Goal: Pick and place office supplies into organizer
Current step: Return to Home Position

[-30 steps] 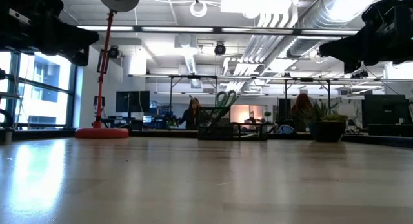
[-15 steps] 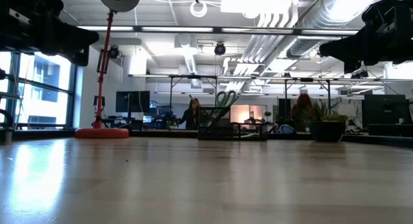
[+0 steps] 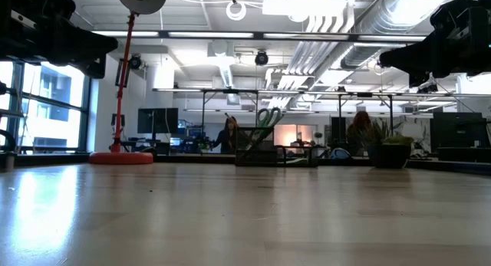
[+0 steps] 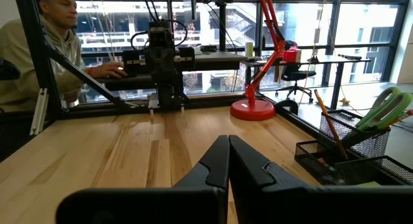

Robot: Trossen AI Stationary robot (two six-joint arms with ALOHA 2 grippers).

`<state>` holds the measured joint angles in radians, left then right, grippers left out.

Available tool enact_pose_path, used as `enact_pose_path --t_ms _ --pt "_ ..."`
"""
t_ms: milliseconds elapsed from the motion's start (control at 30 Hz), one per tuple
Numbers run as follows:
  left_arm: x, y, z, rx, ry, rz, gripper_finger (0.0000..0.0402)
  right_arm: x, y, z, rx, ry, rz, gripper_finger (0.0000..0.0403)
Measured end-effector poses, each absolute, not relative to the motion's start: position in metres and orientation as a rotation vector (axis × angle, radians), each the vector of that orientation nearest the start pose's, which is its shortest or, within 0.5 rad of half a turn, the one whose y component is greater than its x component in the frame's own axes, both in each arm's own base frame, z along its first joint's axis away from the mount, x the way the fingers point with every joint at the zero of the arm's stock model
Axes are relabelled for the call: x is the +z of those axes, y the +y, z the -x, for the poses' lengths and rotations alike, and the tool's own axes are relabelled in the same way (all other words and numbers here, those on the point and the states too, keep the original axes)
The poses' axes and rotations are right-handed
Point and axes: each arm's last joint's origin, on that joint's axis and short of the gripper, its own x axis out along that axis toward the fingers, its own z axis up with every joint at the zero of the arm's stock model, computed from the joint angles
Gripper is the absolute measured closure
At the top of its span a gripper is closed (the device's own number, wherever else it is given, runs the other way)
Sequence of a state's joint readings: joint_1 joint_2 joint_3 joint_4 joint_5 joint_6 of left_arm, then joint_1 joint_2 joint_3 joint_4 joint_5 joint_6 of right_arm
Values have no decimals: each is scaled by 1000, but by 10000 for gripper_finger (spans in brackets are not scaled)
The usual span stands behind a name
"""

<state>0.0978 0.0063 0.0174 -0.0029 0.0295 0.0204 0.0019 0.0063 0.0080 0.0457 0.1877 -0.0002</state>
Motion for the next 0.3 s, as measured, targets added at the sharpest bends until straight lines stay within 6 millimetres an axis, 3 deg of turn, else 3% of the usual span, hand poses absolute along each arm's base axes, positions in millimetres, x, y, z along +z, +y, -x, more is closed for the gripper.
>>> enact_pose_path --t_ms 300 --pt "169 9 -97 69 -8 -21 400 170 -5 -97 -186 -47 -4 402"
